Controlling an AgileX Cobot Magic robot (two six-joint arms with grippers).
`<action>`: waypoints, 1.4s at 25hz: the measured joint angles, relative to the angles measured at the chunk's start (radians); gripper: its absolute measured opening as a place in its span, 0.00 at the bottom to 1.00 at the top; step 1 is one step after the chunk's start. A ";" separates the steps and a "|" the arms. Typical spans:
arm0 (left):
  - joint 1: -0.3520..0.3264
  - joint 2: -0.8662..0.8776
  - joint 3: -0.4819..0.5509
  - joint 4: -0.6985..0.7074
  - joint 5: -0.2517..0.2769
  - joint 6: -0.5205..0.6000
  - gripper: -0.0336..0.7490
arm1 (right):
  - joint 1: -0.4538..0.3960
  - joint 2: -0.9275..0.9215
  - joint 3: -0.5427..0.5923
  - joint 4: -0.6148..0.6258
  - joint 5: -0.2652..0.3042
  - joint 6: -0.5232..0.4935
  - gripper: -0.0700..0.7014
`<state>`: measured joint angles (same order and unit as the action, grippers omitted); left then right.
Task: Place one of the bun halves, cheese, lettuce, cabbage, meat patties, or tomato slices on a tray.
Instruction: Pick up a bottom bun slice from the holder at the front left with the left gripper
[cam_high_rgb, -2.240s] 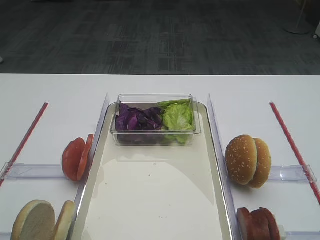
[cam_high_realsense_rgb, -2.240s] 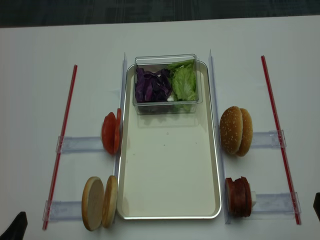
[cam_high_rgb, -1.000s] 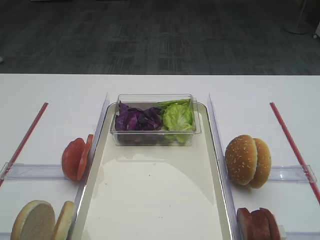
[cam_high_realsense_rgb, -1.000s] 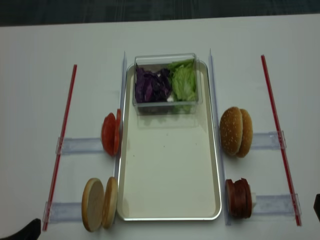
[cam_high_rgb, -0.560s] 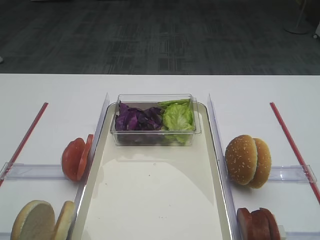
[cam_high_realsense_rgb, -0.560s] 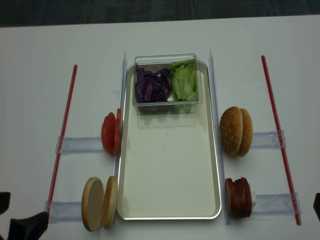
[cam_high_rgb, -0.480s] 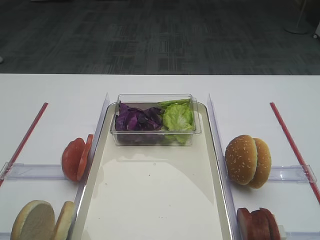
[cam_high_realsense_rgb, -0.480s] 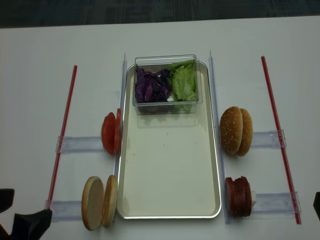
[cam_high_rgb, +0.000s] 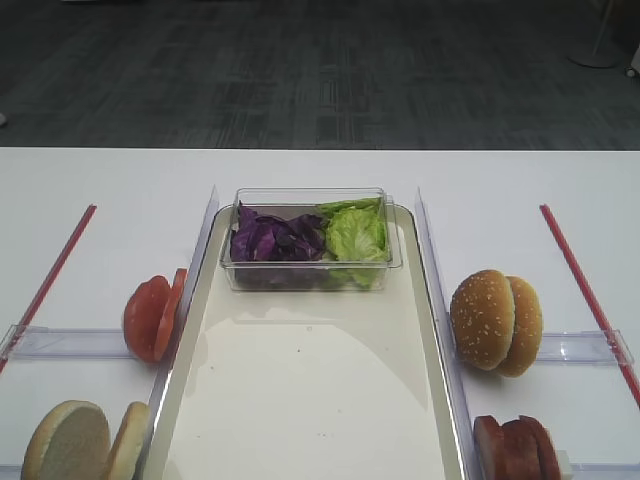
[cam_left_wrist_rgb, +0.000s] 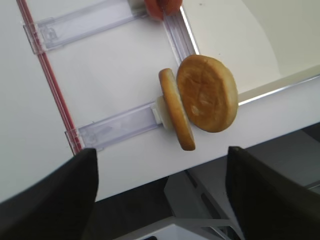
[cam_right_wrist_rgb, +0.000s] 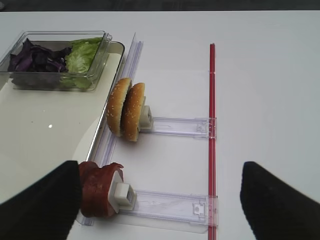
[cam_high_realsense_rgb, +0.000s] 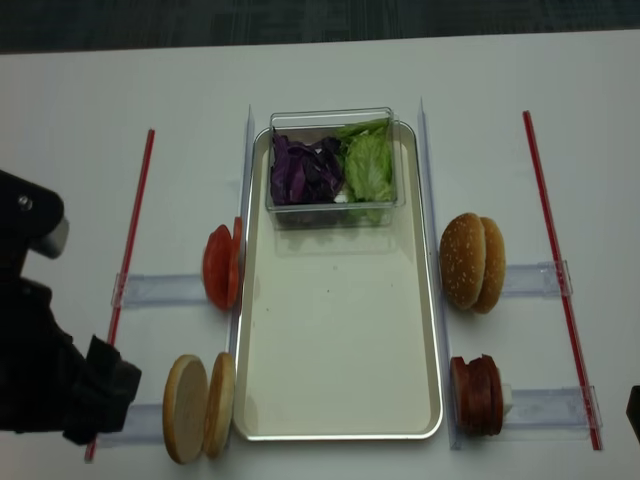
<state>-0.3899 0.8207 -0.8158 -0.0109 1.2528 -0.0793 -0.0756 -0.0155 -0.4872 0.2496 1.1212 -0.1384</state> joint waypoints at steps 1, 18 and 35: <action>0.000 0.021 -0.004 0.011 -0.001 -0.005 0.68 | 0.000 0.000 0.000 0.000 0.000 0.000 0.94; -0.269 0.186 -0.014 0.082 -0.073 -0.239 0.48 | 0.000 0.000 0.000 0.000 -0.002 -0.002 0.94; -0.541 0.378 -0.016 0.195 -0.182 -0.609 0.42 | 0.000 0.000 0.000 -0.002 -0.002 -0.002 0.94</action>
<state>-0.9310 1.1985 -0.8320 0.1843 1.0709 -0.6887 -0.0756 -0.0155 -0.4872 0.2474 1.1190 -0.1403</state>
